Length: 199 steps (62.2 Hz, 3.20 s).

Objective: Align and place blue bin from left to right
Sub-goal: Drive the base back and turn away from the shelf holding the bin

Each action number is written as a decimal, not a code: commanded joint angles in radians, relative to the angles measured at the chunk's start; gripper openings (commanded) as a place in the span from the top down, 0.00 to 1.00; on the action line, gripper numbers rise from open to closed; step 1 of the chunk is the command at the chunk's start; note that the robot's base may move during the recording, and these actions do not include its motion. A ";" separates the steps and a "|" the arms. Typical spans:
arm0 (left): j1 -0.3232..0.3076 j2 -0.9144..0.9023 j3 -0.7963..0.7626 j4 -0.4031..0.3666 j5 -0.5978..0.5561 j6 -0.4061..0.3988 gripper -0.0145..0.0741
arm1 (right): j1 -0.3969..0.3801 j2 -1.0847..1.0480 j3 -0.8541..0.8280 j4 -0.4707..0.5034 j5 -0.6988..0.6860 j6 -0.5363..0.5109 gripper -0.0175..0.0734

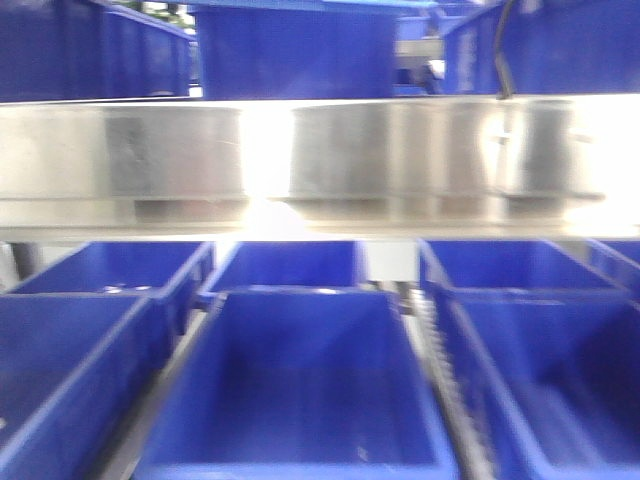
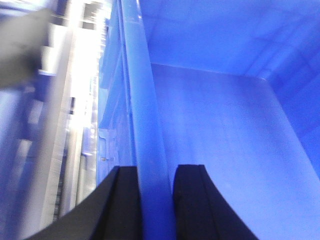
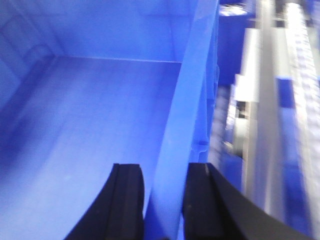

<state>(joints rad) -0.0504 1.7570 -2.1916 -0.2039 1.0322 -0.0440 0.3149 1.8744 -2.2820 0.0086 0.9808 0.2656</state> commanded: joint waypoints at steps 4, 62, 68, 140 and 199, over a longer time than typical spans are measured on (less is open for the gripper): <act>-0.015 -0.025 -0.023 -0.082 -0.108 0.017 0.96 | 0.014 -0.031 -0.011 0.047 -0.204 -0.042 0.98; -0.015 -0.025 -0.023 -0.082 -0.108 0.017 0.96 | 0.014 -0.031 -0.011 0.047 -0.204 -0.042 0.98; -0.015 -0.025 -0.023 -0.082 -0.108 0.017 0.96 | 0.014 -0.031 -0.011 0.047 -0.204 -0.042 0.98; -0.015 -0.025 -0.023 -0.082 -0.108 0.017 0.96 | 0.014 -0.031 -0.011 0.047 -0.204 -0.042 0.98; -0.015 -0.025 -0.023 -0.082 -0.108 0.017 0.96 | 0.014 -0.031 -0.011 0.047 -0.204 -0.042 0.98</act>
<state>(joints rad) -0.0504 1.7570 -2.1916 -0.2059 1.0264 -0.0440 0.3149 1.8744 -2.2820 0.0000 0.9834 0.2656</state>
